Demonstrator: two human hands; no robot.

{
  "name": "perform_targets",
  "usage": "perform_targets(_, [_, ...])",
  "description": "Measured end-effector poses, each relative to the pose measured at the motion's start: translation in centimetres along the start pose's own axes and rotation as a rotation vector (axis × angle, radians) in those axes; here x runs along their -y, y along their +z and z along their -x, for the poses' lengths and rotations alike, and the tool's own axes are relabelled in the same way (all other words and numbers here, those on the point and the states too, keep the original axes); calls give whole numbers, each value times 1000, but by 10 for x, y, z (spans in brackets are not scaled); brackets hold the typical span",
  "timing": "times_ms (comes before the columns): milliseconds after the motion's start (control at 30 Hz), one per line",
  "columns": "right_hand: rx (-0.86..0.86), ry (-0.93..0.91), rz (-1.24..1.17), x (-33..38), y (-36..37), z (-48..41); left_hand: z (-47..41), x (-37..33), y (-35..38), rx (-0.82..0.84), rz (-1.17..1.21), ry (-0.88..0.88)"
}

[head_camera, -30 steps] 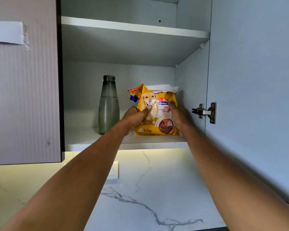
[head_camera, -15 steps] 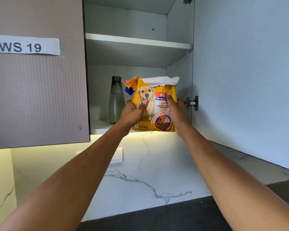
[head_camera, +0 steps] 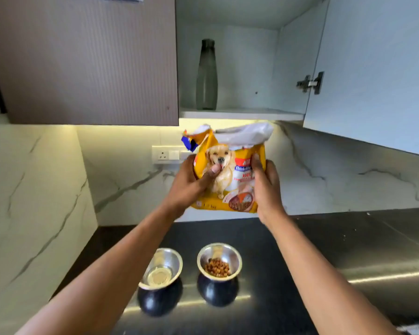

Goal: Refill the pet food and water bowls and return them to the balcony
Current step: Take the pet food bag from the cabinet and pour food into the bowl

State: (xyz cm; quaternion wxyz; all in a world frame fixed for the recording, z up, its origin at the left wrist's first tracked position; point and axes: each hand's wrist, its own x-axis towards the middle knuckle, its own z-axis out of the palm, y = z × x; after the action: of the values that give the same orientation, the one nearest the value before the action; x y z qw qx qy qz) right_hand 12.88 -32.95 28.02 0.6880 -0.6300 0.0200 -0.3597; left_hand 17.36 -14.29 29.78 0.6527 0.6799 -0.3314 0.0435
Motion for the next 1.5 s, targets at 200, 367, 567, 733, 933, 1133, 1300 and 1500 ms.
perform_targets(200, [114, 226, -24, -68, -2, 86, 83, 69, -17, 22, 146, -234])
perform_targets(367, [255, 342, -23, -95, -10, 113, 123, 103, -28, -93, 176, -358])
perform_targets(567, [509, 459, -206, -125, -20, 108, 143, 123, -34, -119, 152, -389])
perform_targets(733, [600, 516, -256, -157, -17, 96, 136, 138, -34, -139, 100, -417])
perform_targets(933, [563, 626, -376, -195, -14, 86, 126, 152, -32, -117, 60, -481])
perform_targets(1133, [528, 793, -498, -243, -10, 94, 122, 168, -29, -45, -13, -559])
perform_targets(1300, [414, 889, -553, -270, -4, 108, 119, 183, -30, -68, -124, -565])
perform_targets(1500, [358, 970, -681, -299, 3, 119, 112, 191, -34, -44, -176, -571])
